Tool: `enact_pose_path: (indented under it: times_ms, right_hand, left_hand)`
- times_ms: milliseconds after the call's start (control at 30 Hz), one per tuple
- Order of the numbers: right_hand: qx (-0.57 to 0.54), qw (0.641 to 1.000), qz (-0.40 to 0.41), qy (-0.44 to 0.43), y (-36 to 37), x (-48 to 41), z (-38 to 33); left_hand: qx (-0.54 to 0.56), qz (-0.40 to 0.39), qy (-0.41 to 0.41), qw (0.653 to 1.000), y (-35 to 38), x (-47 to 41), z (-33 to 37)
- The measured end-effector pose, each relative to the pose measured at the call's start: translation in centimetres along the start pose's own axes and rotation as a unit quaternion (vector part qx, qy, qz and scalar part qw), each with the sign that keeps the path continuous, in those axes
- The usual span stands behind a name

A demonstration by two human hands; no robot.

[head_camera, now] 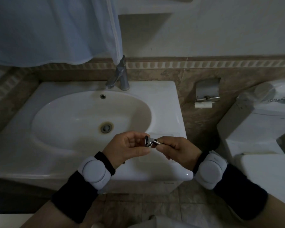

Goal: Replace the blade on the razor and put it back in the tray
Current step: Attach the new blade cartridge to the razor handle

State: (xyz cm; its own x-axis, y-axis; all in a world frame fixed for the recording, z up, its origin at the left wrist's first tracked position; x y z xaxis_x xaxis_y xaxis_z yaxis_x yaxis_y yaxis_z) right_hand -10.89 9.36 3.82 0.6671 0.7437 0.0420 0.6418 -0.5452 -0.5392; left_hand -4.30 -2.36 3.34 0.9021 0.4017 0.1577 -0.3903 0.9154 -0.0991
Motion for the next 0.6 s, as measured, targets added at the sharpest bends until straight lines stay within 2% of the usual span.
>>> enact_pose_path:
  times_ms: [600]
  right_hand:
    - [-0.019, 1.0, -0.006, 0.018, -0.17, 0.29, -0.46]
  left_hand:
    - [-0.009, -0.009, 0.005, 1.0, 0.05, 0.26, -0.04]
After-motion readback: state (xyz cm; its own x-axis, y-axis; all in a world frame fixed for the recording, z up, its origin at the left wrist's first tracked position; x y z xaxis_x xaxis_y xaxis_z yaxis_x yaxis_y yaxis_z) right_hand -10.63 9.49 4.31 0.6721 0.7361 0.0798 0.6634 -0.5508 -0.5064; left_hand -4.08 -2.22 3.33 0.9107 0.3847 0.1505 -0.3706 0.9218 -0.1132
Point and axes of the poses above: each hand's wrist, its own x-axis away from the middle knuckle, its own y-axis out of the palm, z = x × y, the point moved 7 cm from there along -x, towards the middle knuckle, and after that the axes turned 11 degrees about z, right-handed, at the moved point
